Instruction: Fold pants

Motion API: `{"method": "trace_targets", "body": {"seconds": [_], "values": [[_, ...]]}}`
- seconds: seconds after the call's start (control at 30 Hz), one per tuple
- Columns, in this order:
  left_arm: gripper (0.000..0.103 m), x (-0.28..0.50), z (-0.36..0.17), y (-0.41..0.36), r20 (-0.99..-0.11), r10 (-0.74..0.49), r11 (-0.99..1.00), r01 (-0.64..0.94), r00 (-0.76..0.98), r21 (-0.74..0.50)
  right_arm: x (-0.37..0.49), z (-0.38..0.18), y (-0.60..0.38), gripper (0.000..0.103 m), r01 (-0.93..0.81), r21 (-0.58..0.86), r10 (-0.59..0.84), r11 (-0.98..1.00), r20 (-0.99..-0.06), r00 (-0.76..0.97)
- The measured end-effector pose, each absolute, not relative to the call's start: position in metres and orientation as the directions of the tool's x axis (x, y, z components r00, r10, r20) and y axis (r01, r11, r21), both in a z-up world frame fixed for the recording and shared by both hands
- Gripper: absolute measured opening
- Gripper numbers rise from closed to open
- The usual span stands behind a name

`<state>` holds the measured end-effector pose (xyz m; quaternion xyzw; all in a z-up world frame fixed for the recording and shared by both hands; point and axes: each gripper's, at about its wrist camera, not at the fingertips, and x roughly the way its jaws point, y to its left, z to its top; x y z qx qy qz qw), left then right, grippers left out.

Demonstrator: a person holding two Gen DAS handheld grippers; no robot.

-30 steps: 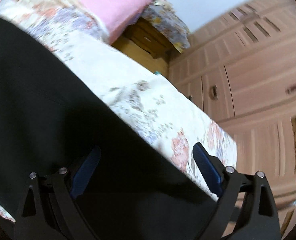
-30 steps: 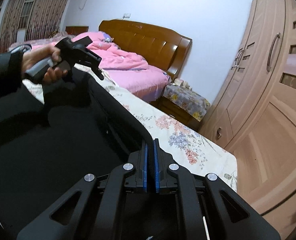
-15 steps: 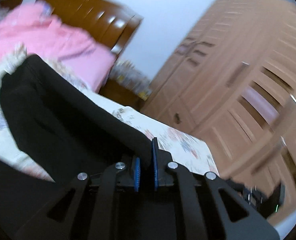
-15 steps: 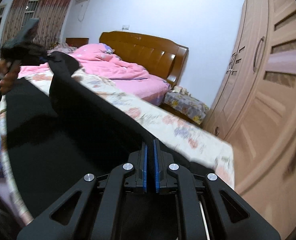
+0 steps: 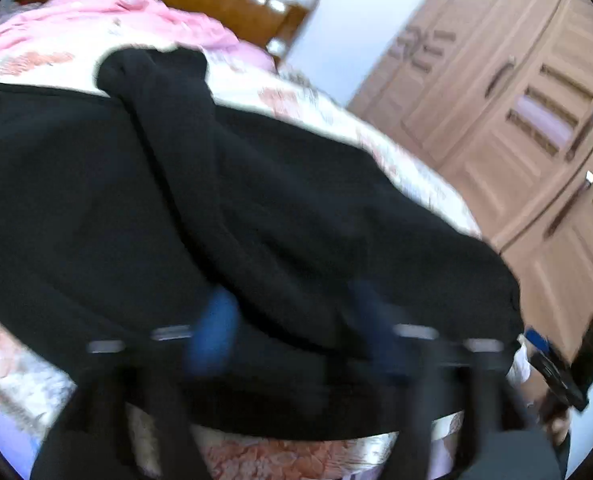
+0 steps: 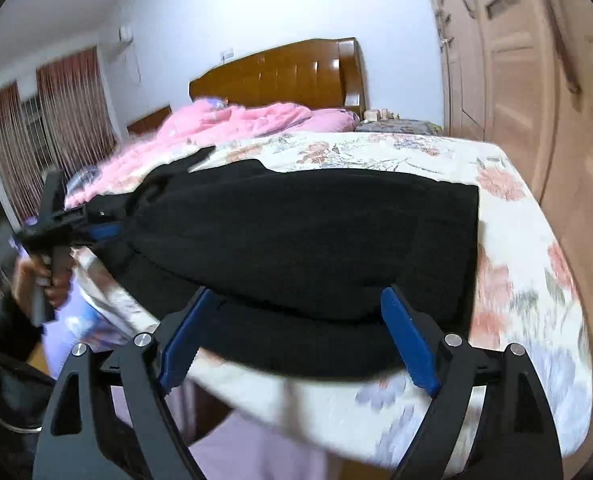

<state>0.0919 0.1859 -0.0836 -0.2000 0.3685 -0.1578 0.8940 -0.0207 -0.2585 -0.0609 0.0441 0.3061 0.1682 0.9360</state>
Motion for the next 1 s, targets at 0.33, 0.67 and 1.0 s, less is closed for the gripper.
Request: {"method": "trace_targets", "body": {"seconds": [0.33,0.67,1.0], "values": [[0.084,0.072,-0.081,0.194,-0.571,-0.428,0.855,0.109,0.7,-0.507,0.014,-0.09,-0.296,0.057,-0.078,0.472,0.388,0.878,-0.606,0.694],[0.085,0.084,-0.079,0.182,-0.573,-0.409,0.876,0.13,0.711,-0.464,0.048,-0.087,-0.287,0.058,0.067,0.488,0.32,0.87,-0.664,0.676],[0.085,0.108,-0.07,0.199,-0.568,-0.411,0.861,0.099,0.713,-0.499,0.044,-0.099,-0.286,0.046,0.072,0.465,0.311,0.882,-0.691,0.652]]}}
